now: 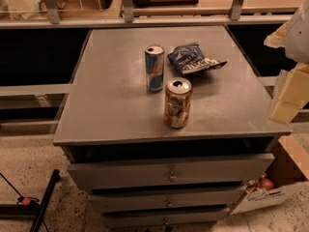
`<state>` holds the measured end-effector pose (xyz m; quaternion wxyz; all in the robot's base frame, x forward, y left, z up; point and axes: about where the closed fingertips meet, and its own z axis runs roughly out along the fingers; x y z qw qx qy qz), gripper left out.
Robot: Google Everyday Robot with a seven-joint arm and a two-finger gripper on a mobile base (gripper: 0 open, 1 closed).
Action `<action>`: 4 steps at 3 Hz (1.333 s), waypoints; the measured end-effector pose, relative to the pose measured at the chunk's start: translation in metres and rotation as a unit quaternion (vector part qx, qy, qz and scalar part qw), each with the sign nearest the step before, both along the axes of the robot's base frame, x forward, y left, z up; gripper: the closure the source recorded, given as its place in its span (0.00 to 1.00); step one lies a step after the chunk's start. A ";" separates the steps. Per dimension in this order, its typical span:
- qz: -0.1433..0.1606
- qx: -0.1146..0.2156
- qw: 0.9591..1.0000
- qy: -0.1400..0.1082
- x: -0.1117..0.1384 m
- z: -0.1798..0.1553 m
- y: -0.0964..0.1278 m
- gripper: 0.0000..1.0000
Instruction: Pick redbull can
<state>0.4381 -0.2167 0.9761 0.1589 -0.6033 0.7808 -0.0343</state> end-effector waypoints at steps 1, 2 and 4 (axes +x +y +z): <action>0.001 0.005 1.000 -0.009 0.009 0.004 0.003 0.00; 0.008 0.025 0.999 -0.022 0.036 0.010 0.012 0.00; 0.064 0.106 0.992 -0.038 0.111 -0.014 0.079 0.00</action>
Offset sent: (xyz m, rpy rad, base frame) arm 0.0784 0.0259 0.0170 0.1159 -0.0750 0.0412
